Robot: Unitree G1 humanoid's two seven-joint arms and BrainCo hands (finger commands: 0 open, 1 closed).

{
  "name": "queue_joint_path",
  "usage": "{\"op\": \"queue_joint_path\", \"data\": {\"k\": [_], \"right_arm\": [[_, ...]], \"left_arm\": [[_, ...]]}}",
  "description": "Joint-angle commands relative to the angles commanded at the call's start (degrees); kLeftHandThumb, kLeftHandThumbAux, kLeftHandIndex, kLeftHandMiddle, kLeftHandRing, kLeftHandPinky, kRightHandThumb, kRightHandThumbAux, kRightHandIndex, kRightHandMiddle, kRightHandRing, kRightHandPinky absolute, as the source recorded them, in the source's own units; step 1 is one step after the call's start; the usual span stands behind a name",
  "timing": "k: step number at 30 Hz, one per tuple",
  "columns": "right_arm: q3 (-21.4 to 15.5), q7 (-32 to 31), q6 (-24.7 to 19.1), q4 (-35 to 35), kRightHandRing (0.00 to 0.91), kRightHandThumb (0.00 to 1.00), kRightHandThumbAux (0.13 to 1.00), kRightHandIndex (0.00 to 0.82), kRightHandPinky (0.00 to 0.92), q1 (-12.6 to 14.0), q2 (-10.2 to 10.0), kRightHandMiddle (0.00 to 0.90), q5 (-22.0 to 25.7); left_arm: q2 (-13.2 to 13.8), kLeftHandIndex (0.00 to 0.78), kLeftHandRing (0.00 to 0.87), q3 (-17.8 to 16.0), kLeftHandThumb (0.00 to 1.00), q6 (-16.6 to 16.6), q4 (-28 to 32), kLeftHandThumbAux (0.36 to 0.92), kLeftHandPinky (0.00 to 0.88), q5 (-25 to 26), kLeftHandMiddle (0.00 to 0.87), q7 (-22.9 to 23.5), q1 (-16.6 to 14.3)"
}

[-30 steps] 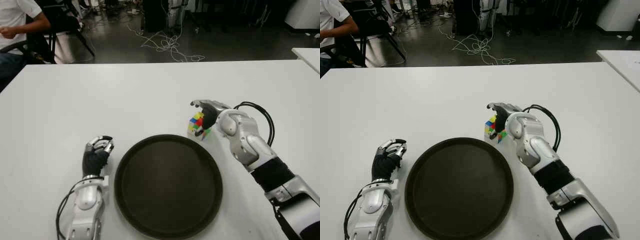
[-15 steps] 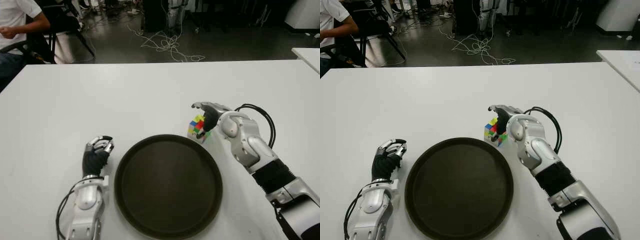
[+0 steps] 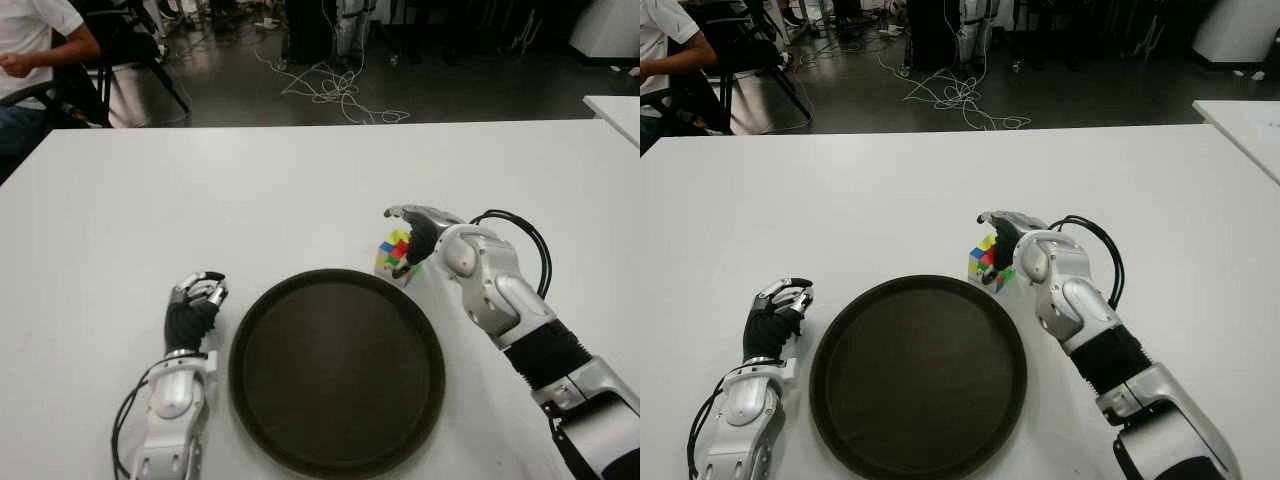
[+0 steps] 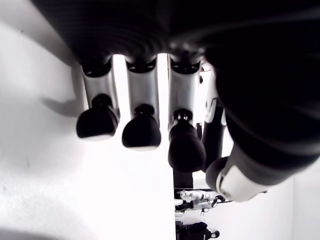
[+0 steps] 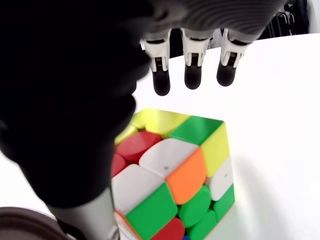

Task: Pick up the Rubik's Cube and put it in the plate

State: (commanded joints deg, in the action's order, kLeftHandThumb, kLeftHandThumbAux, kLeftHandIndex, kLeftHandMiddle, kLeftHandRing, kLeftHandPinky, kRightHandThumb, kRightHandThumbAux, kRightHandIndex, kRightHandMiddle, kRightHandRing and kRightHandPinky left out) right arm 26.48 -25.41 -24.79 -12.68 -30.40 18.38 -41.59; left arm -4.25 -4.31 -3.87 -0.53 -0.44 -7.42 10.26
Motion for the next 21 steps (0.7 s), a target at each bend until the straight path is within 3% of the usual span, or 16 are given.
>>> {"op": "queue_joint_path", "data": {"k": [8, 21], "right_arm": [[0.8, -1.8, -1.3, 0.2, 0.142, 0.0, 0.877, 0.045, 0.11, -0.5, 0.2, 0.131, -0.6], [1.6, -1.7, -1.1, 0.7, 0.126, 0.0, 0.863, 0.05, 0.091, -0.4, 0.8, 0.122, -1.6]], "left_arm": [[0.0, 0.444, 0.83, 0.2, 0.71, 0.2, 0.0, 0.705, 0.826, -1.0, 0.816, -0.9, 0.0], [-0.1, 0.444, 0.828, 0.0, 0.711, 1.7, -0.8, 0.704, 0.822, -0.1, 0.813, -0.4, -0.1]]}}
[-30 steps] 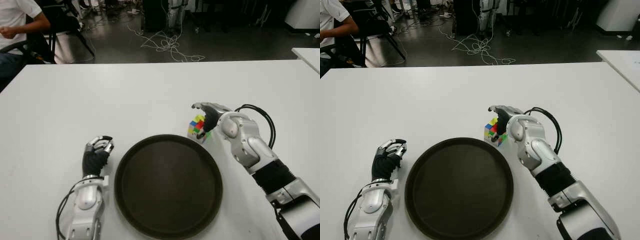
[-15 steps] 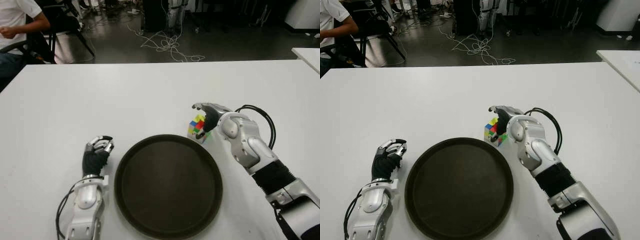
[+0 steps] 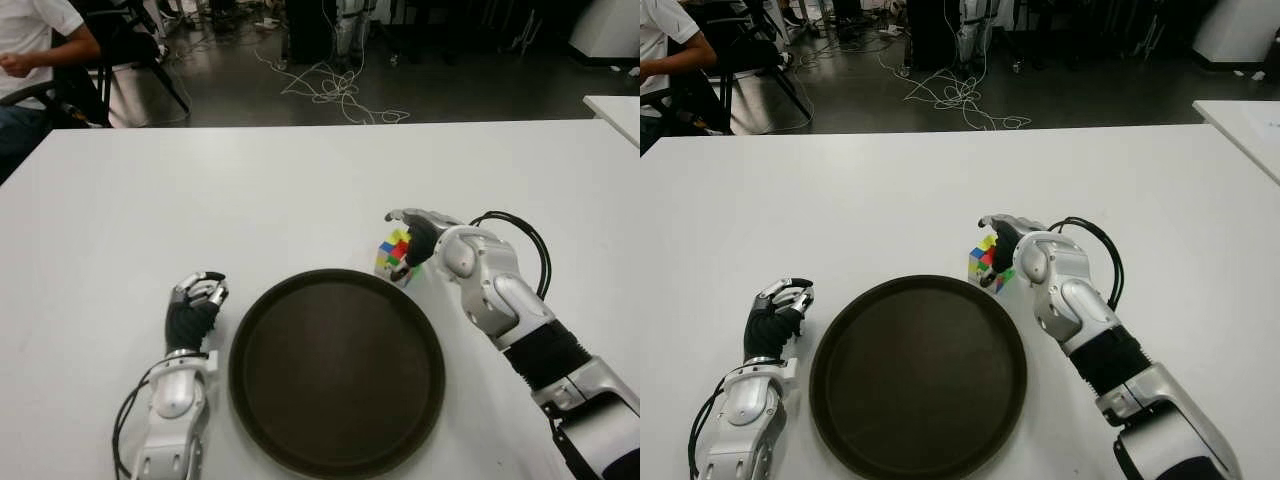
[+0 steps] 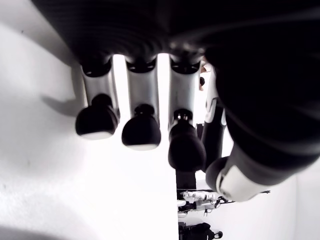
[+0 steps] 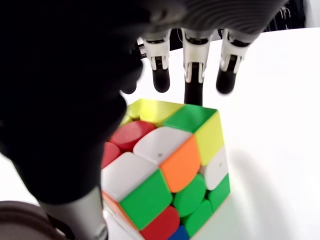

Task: Pick up the Rubik's Cube and put it in the plate

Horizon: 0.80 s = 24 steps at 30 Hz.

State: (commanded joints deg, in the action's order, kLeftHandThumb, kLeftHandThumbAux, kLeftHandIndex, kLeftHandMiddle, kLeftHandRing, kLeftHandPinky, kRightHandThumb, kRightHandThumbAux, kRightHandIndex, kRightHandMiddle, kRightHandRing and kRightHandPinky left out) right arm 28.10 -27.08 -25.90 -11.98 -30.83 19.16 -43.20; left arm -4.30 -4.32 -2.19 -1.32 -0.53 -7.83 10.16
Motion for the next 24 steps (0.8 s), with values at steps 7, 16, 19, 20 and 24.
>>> {"op": "queue_joint_path", "data": {"k": [7, 16, 19, 20, 24], "right_arm": [[-0.1, 2.4, 2.2, -0.2, 0.125, 0.0, 0.87, 0.061, 0.084, 0.5, 0.4, 0.124, 0.1], [0.2, 2.0, 1.7, -0.3, 0.151, 0.0, 0.851, 0.069, 0.119, 0.4, 0.4, 0.144, 0.0], [0.0, 2.1, 1.8, -0.2, 0.149, 0.0, 0.856, 0.067, 0.117, 0.6, 0.3, 0.142, 0.3], [-0.1, 2.1, 1.8, -0.2, 0.145, 0.0, 0.861, 0.066, 0.116, 0.6, 0.3, 0.138, 0.4], [-0.4, 2.1, 1.7, -0.4, 0.141, 0.0, 0.873, 0.066, 0.115, 0.8, 0.1, 0.134, 0.9]], "left_arm": [[0.2, 0.443, 0.825, 0.1, 0.709, 1.0, -0.4, 0.705, 0.819, 0.1, 0.814, 0.2, 0.0], [0.2, 0.444, 0.824, 0.3, 0.71, 0.6, -0.3, 0.705, 0.818, -0.2, 0.814, 0.0, 0.1], [0.3, 0.444, 0.826, 0.2, 0.71, 0.5, -0.5, 0.705, 0.821, -0.2, 0.814, 0.1, 0.0], [0.3, 0.444, 0.826, 0.1, 0.71, 0.5, -0.5, 0.704, 0.821, -0.2, 0.815, 0.1, -0.1], [0.3, 0.444, 0.826, 0.1, 0.71, 0.4, -0.7, 0.704, 0.821, -0.1, 0.815, 0.1, -0.1]]}}
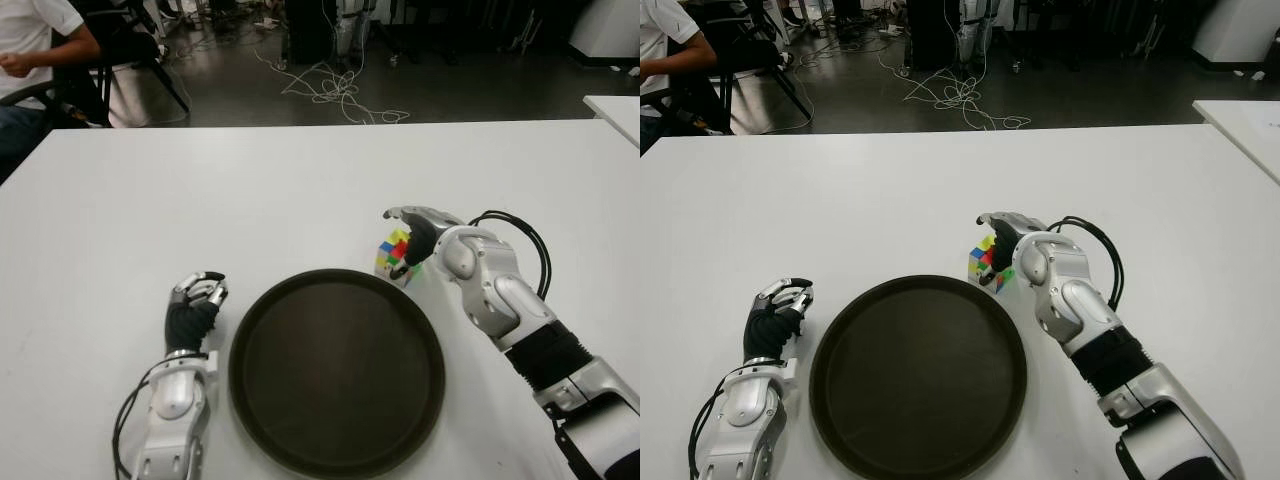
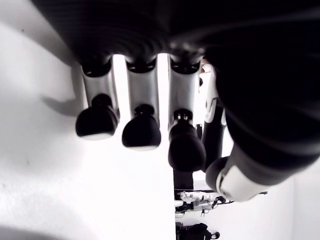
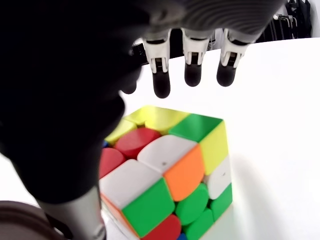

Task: Pick up the Rubik's Cube and put it in the plate

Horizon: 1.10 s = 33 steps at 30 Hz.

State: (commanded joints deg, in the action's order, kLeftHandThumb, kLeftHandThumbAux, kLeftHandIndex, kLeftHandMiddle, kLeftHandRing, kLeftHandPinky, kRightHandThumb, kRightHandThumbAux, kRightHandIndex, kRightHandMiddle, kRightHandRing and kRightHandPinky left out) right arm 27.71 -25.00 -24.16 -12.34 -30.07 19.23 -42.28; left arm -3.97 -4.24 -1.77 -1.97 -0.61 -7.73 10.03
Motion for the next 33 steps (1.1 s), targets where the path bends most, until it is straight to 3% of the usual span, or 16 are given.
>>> {"op": "queue_joint_path", "data": {"k": [33], "right_arm": [[0.1, 0.0, -0.6, -1.0, 0.131, 0.0, 0.888, 0.062, 0.107, 0.4, -0.6, 0.122, 0.1]], "left_arm": [[-0.2, 0.444, 0.826, 0.1, 0.711, -0.7, 1.1, 0.704, 0.82, 0.2, 0.815, 0.3, 0.5]]}}
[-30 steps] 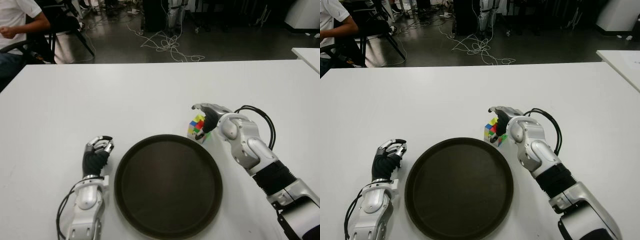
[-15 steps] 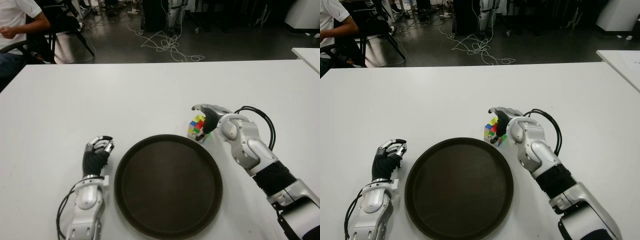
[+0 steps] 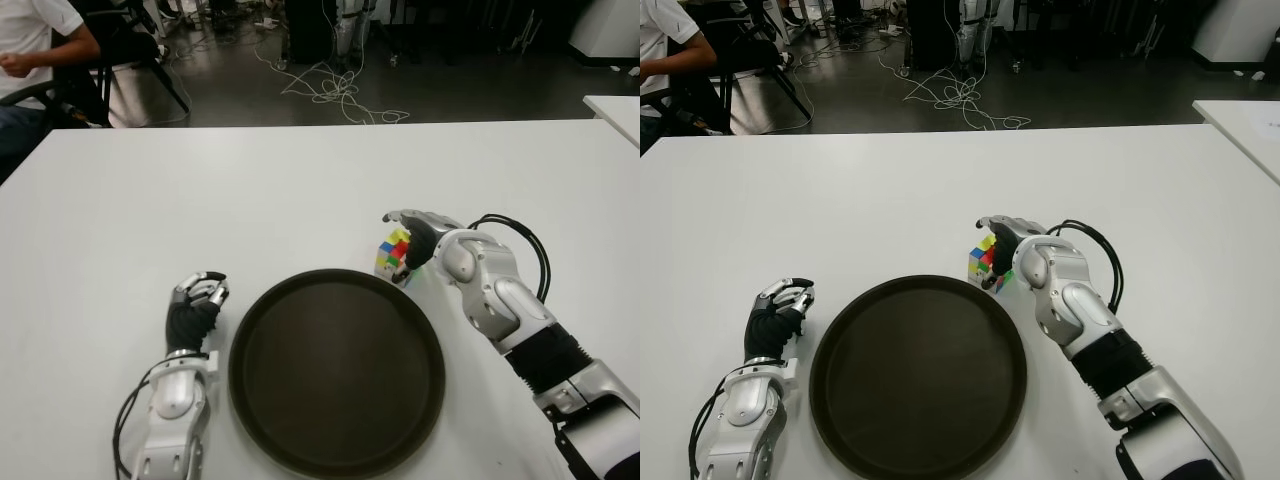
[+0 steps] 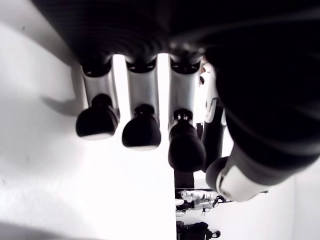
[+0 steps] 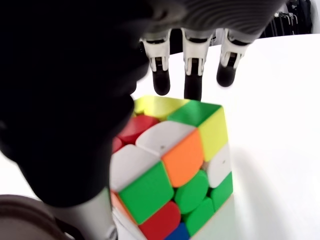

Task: Pick up the Rubik's Cube and put it in the plate

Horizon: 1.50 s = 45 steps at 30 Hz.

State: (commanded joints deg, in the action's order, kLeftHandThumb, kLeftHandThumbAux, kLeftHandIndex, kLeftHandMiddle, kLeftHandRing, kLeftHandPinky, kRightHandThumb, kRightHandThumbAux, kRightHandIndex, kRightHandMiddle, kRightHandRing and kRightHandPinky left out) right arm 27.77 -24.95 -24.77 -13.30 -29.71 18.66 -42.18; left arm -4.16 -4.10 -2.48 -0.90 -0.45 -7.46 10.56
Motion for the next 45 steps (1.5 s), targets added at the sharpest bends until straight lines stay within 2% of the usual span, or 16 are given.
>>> {"op": "queue_joint_path", "data": {"k": [20, 29, 45], "right_arm": [[0.7, -0.8, -2.0, 0.1, 0.131, 0.0, 0.844, 0.067, 0.098, 0.2, -0.4, 0.129, -0.1], [0.9, 0.3, -1.2, -0.4, 0.125, 0.0, 0.857, 0.069, 0.079, 0.5, -0.5, 0.122, 0.1], [1.2, -0.2, -2.6, -0.9, 0.128, 0.0, 0.864, 0.07, 0.093, 0.2, -0.9, 0.126, 0.0]], "left_arm": [[-0.4, 0.444, 0.832, 0.0, 0.711, -0.3, 1.1, 0.704, 0.834, 0.4, 0.818, -0.4, 0.6], [-0.4, 0.444, 0.832, 0.1, 0.711, -1.0, 1.4, 0.704, 0.825, 0.2, 0.817, -0.7, 0.7], [-0.7, 0.444, 0.824, -0.3, 0.711, -1.1, 1.3, 0.704, 0.817, 1.0, 0.808, -0.7, 0.6]]}}
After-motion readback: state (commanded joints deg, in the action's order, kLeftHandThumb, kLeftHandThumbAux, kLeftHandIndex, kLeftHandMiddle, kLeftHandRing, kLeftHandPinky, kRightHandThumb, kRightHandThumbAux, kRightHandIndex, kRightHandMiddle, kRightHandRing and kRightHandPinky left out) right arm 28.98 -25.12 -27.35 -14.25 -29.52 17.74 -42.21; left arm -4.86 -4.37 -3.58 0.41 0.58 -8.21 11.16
